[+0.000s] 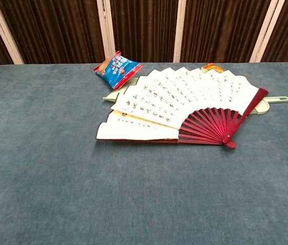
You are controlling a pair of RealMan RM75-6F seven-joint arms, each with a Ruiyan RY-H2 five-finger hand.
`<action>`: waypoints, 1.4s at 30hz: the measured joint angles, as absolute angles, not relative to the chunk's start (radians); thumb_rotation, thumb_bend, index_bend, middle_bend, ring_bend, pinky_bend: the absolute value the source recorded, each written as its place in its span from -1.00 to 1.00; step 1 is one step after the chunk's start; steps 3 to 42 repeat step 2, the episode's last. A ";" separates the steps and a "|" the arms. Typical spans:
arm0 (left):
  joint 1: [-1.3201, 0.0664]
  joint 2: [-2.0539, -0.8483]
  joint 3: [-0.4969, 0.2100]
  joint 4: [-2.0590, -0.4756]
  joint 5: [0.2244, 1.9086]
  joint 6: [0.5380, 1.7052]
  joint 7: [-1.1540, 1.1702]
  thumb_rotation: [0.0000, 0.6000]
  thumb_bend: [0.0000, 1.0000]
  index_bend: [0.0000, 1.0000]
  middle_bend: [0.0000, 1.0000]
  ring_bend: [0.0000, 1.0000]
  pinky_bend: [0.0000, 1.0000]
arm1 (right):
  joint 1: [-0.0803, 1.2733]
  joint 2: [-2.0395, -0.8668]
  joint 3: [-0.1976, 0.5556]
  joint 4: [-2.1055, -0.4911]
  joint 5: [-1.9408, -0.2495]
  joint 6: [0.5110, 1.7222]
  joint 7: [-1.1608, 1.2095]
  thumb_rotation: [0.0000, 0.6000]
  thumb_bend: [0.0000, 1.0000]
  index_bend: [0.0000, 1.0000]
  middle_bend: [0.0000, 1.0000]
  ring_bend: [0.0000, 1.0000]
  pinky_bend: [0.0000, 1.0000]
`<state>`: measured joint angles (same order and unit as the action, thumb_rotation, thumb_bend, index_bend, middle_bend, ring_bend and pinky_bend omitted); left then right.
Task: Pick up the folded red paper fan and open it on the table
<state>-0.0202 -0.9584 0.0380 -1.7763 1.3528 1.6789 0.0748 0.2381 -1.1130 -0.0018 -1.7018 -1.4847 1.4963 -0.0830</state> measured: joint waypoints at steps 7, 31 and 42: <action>-0.011 -0.964 0.034 -1.764 1.366 1.687 0.071 1.00 -0.19 -0.91 -1.00 -1.00 -1.00 | 0.225 -1.113 0.002 -1.704 -1.490 1.518 -0.096 1.00 -0.32 -0.92 -0.83 -0.70 -0.80; -0.011 -0.964 0.034 -1.764 1.366 1.687 0.071 1.00 -0.19 -0.91 -1.00 -1.00 -1.00 | 0.225 -1.113 0.002 -1.704 -1.490 1.518 -0.096 1.00 -0.32 -0.92 -0.83 -0.70 -0.80; -0.011 -0.964 0.034 -1.764 1.366 1.687 0.071 1.00 -0.19 -0.91 -1.00 -1.00 -1.00 | 0.225 -1.113 0.002 -1.704 -1.490 1.518 -0.096 1.00 -0.32 -0.92 -0.83 -0.70 -0.80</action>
